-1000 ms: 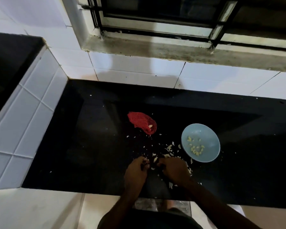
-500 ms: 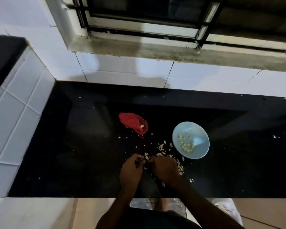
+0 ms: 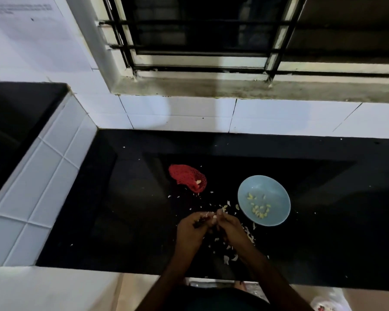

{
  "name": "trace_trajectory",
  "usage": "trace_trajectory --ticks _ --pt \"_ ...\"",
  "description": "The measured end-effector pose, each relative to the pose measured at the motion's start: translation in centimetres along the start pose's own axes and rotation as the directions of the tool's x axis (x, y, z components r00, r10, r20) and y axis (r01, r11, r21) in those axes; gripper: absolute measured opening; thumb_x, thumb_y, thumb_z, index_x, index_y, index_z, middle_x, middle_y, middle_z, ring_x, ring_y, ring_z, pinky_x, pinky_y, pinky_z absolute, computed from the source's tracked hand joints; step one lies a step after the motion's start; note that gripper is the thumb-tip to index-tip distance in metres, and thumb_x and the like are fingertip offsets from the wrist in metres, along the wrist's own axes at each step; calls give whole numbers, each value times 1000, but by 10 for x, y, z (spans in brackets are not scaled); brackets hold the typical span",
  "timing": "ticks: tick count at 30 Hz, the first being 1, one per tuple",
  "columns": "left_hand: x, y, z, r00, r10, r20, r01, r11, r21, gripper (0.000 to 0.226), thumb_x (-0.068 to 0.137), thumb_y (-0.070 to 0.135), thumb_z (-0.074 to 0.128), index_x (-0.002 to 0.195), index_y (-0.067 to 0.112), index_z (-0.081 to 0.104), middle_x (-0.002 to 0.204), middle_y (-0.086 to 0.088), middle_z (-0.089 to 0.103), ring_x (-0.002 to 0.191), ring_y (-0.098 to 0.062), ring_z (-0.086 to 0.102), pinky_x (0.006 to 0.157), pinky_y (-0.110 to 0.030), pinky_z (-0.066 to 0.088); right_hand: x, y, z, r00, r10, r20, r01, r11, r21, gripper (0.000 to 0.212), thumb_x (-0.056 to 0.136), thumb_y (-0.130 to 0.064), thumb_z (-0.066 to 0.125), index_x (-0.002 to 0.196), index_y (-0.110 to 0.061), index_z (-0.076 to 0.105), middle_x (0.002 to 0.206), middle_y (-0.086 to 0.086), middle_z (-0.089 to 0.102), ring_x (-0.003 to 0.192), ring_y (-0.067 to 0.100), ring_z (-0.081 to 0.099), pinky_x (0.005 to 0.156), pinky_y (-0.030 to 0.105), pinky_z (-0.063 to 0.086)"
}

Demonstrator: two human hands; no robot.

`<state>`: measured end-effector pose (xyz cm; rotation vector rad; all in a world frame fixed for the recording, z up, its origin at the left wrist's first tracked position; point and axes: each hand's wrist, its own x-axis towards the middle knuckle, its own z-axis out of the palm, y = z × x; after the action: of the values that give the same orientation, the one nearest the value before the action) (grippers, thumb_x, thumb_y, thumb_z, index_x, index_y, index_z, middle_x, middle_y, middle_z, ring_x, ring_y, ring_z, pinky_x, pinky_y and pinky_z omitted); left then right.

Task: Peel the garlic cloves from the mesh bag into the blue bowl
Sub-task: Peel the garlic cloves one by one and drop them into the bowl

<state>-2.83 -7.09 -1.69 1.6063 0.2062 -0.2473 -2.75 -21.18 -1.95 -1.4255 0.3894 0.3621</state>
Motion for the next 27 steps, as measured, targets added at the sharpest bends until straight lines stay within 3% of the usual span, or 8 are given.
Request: trace_trajectory --ticks 2,4,8,10,13,18,21,27 --pt "1 9 2 1000 11 -10 -12 999 -50 16 86 7 78 102 8 80 95 -7 80 89 -24 76 83 -34 61 -1 -3 2 1000 -12 22 11 999 35 43 89 -54 58 77 -16 74 70 1 68 69 13 60 66 22 49" --pt "3 16 3 1000 13 0 -13 997 -72 14 86 8 78 100 8 79 93 -7 80 87 -21 76 80 -32 60 -2 -3 5 1000 -26 4 26 998 61 31 96 -41 57 87 -18 76 83 0 76 82 14 68 77 23 54" --pt "6 18 0 999 32 -12 -32 999 -11 8 91 19 77 92 27 78 88 -4 78 79 -17 74 77 -35 61 -10 -10 -8 935 -355 -18 341 910 -237 25 94 -51 56 90 -28 65 91 -11 68 88 5 64 81 25 49" --pt "5 18 -1 999 41 5 -41 999 33 10 91 24 77 88 33 77 85 -3 77 78 -19 74 79 -39 60 -10 -14 -17 893 -450 21 434 847 -306 10 98 -33 63 102 -26 68 103 -13 68 101 8 65 88 22 50" --pt "5 21 -1 999 29 31 -29 999 16 12 90 17 76 86 28 78 80 -4 78 73 -16 73 73 -29 57 -12 -23 -22 889 -452 72 444 816 -370 26 92 -11 72 99 -36 74 105 -17 69 102 5 67 87 18 50" --pt "4 24 5 992 11 129 -10 1000 -10 5 92 12 72 89 11 76 78 -1 77 71 -11 70 69 -18 52 -11 -30 -34 864 -495 91 486 773 -408 27 85 -9 79 96 -34 76 100 -12 72 93 8 71 82 24 56" --pt "6 23 8 989 -41 145 57 992 -109 12 90 13 74 100 8 76 87 -6 78 74 -13 71 66 -20 52 -8 -36 -42 848 -515 125 510 727 -460 20 82 -11 82 95 -25 77 99 -14 71 95 7 69 82 22 54" --pt "8 19 4 978 -119 171 135 987 -84 28 84 34 76 100 12 80 85 -14 78 76 -16 71 62 -20 46 -5 -51 -48 762 -597 250 607 525 -597 21 85 -13 80 98 -28 75 100 -15 66 95 2 66 79 17 51"
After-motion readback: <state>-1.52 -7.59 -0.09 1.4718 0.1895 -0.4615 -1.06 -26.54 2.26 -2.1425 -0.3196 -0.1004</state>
